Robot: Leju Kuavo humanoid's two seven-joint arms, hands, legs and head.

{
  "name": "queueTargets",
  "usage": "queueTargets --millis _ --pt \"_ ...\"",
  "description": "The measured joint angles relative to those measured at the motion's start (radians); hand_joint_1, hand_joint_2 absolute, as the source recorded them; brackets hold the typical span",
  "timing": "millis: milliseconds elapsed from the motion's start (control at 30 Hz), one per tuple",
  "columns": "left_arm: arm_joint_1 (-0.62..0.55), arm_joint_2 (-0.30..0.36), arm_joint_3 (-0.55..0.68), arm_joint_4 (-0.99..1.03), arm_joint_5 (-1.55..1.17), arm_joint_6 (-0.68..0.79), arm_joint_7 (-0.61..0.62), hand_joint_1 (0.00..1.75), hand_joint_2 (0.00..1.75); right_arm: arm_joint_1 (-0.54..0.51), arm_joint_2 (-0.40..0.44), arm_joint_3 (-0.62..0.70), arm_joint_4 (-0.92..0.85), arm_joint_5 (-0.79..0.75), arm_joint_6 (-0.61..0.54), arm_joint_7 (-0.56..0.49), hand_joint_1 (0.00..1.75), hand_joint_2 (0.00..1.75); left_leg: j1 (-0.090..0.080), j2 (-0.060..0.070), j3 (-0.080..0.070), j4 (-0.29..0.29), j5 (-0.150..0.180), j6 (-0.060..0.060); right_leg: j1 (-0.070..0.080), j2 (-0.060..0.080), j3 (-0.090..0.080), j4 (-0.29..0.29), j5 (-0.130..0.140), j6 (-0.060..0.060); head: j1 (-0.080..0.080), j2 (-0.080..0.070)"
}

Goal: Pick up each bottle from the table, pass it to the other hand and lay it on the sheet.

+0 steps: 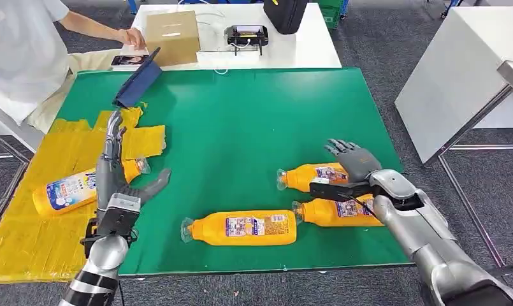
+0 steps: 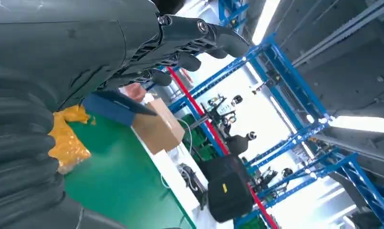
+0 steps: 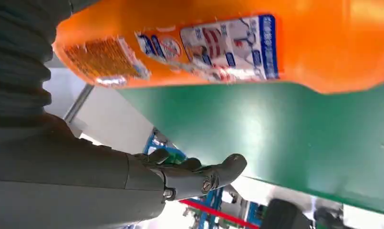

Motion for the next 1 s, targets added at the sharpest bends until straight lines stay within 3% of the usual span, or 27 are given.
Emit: queueTargets --millis 733,767,800,833,1000 --pt "-0.017 -0.002 -0.060 0.001 0.059 -0.043 0.005 0.00 1.75 -0.100 0.053 0.034 0.337 0.038 -0.021 0.054 0.00 1.75 0.000 0.001 0.001 0.000 0.000 0.000 0.000 0.001 0.000 0.000 0.000 0.000 0.000 0.000" --pt "-0.017 -0.002 -0.061 0.001 0.063 -0.046 0.003 0.00 1.75 -0.103 0.055 0.034 0.345 0.039 -0.020 0.054 0.66 1.75 0.000 0.001 0.001 0.000 0.000 0.000 0.000 0.001 0.001 0.000 0.000 0.000 0.000 0.000" --pt "-0.018 -0.002 -0.064 0.002 0.071 -0.049 0.000 0.00 1.75 -0.106 0.058 0.035 0.355 0.041 -0.021 0.055 1.43 1.75 0.000 0.001 0.001 0.000 0.000 0.000 0.000 0.001 0.001 0.000 0.000 0.000 0.000 0.000" --pt "-0.019 -0.002 -0.068 0.004 0.075 -0.051 -0.003 0.00 1.75 -0.109 0.061 0.037 0.365 0.046 -0.026 0.057 1.69 1.75 0.000 0.001 0.002 0.000 0.000 0.000 0.000 0.001 0.002 0.000 0.000 0.000 0.000 0.000" --pt "-0.020 -0.004 -0.077 0.007 0.088 -0.051 -0.010 0.00 1.75 -0.111 0.093 0.045 0.404 0.086 -0.116 0.071 1.75 1.75 0.000 0.002 0.004 0.000 0.000 0.000 0.000 0.002 0.003 0.000 0.000 0.000 -0.001 0.000"
